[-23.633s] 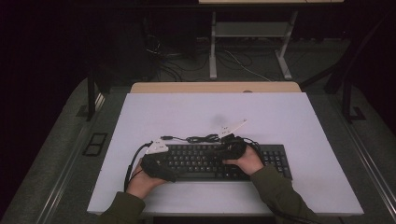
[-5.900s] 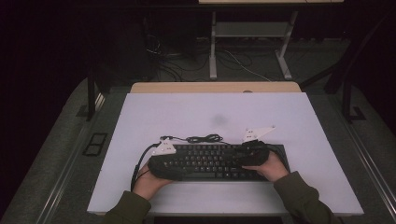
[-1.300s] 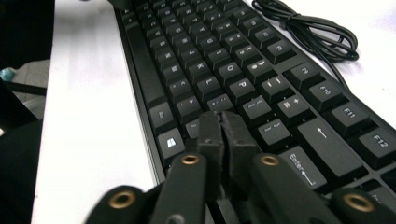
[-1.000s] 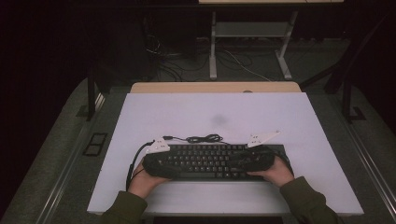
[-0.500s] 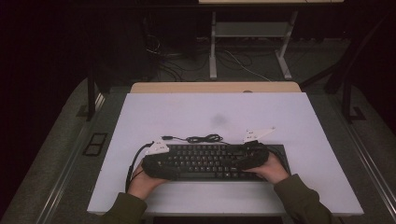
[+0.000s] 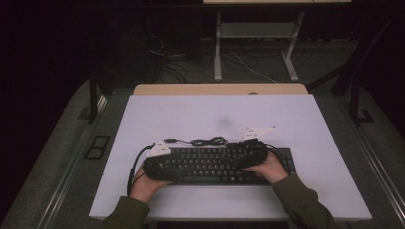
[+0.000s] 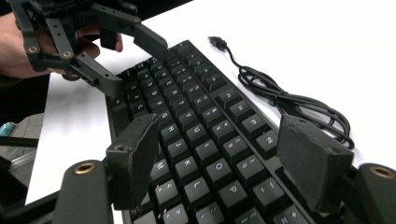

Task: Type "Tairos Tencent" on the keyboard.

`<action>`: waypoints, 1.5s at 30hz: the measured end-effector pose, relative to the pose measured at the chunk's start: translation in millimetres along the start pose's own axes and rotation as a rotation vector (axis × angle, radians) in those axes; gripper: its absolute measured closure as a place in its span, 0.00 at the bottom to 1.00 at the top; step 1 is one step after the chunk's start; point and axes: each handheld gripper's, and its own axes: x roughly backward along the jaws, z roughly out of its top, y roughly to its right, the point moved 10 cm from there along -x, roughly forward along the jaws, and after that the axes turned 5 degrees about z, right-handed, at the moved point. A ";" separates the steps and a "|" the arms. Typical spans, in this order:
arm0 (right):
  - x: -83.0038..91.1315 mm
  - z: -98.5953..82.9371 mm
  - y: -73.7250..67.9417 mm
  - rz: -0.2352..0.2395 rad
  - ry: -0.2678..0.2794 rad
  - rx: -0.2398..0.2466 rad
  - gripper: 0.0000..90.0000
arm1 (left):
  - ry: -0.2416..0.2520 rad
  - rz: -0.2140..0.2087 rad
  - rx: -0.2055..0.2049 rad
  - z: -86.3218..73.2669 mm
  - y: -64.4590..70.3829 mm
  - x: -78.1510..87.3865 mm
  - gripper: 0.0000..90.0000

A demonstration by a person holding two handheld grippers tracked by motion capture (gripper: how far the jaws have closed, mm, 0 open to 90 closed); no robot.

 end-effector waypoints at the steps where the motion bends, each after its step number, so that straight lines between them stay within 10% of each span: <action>1: -0.8 1.0 0.5 0.000 0.003 0.000 0.32 | 0.000 0.001 0.001 -0.1 -0.6 -0.2 0.31; 28: -19.6 4.6 -1.6 0.005 0.007 0.006 0.27 | -0.042 0.071 0.008 0.0 -15.6 -8.0 0.98; 45: -19.4 5.9 -2.5 0.003 0.008 0.012 0.27 | -0.071 0.056 0.001 -3.1 -12.8 -17.8 0.99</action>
